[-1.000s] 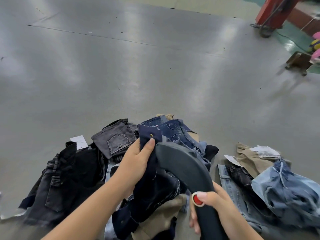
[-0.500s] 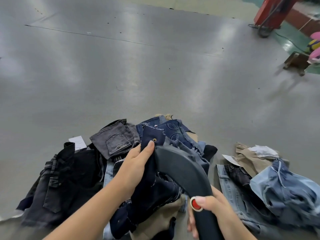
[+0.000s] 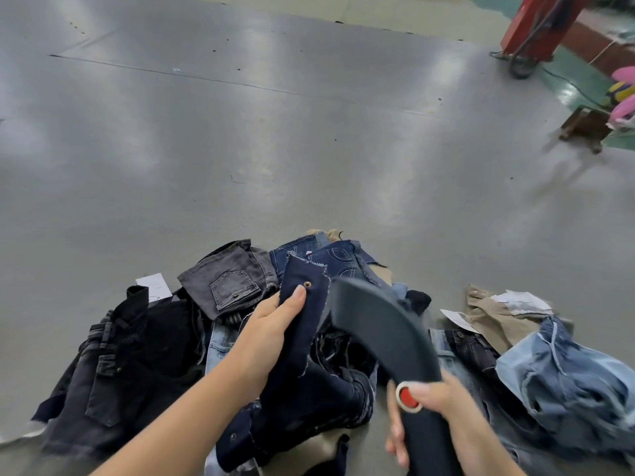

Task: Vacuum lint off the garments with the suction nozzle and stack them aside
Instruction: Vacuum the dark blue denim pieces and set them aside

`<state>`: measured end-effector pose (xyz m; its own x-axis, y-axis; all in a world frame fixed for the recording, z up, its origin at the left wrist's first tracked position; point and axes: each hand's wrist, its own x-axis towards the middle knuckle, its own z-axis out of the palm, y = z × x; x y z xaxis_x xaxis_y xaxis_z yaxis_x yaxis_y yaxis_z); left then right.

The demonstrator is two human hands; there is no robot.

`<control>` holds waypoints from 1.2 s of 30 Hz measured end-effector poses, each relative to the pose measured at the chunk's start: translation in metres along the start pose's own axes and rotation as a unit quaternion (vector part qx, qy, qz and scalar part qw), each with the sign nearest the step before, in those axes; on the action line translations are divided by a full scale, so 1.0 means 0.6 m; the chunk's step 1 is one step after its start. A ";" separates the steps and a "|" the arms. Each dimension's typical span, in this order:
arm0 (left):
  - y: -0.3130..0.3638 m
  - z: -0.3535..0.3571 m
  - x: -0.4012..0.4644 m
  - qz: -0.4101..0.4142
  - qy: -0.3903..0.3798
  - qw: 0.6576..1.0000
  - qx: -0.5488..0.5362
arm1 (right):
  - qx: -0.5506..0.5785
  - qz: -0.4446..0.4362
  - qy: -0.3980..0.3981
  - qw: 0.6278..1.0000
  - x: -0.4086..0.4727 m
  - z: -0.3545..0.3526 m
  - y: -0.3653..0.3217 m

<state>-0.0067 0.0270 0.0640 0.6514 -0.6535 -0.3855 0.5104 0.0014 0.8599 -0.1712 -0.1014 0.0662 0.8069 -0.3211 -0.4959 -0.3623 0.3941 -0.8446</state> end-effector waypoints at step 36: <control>-0.006 -0.006 0.011 -0.030 -0.003 0.998 -0.051 | 0.080 -0.041 -0.083 0.992 0.017 0.028 0.011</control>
<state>-0.0022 0.0253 0.0574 0.6146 -0.6599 -0.4323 0.6027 0.0392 0.7970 -0.1573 -0.0873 0.0588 0.9013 -0.2155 -0.3759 -0.2251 0.5085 -0.8311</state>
